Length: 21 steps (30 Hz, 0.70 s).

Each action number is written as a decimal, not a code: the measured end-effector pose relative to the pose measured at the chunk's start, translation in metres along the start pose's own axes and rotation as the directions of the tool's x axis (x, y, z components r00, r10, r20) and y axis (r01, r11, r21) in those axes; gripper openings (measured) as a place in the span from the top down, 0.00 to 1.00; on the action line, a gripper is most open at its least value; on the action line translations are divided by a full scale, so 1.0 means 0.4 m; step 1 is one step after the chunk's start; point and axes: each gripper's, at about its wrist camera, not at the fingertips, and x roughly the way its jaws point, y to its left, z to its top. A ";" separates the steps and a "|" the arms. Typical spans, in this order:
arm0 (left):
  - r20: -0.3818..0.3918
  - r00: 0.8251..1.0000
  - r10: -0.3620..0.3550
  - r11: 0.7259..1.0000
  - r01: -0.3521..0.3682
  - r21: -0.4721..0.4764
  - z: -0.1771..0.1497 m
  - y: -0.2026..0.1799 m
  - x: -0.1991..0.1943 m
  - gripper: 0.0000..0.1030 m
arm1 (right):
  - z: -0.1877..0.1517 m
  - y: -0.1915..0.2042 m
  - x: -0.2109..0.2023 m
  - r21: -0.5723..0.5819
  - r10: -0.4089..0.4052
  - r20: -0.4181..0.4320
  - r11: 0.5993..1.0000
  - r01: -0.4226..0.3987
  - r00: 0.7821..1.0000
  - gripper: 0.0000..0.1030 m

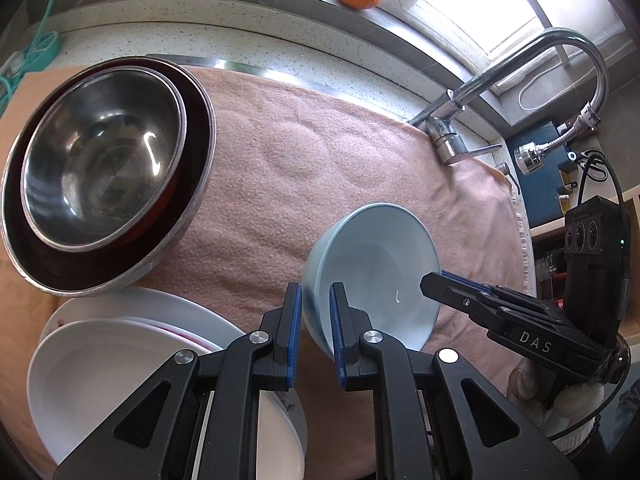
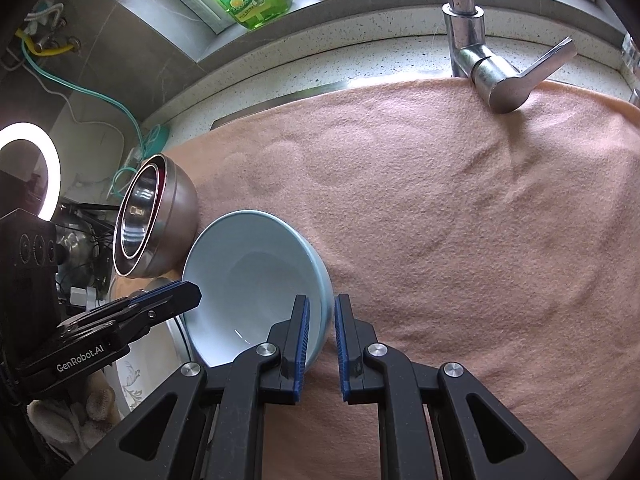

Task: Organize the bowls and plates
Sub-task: 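Close both tools on the pale blue bowl's rim and lift it, then carry the pale blue bowl and lower it into the nested steel bowls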

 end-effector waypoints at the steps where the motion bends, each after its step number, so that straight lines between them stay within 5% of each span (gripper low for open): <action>1: 0.000 1.000 -0.001 1.000 0.001 0.002 0.000 0.000 0.001 0.88 | 0.001 0.001 0.002 0.000 0.002 -0.002 1.000 -0.002 1.000 0.88; 21: 0.059 0.998 -0.020 1.000 0.020 -0.003 0.012 0.007 -0.058 0.88 | 0.016 0.043 -0.044 -0.010 0.015 0.042 1.000 -0.015 0.999 0.89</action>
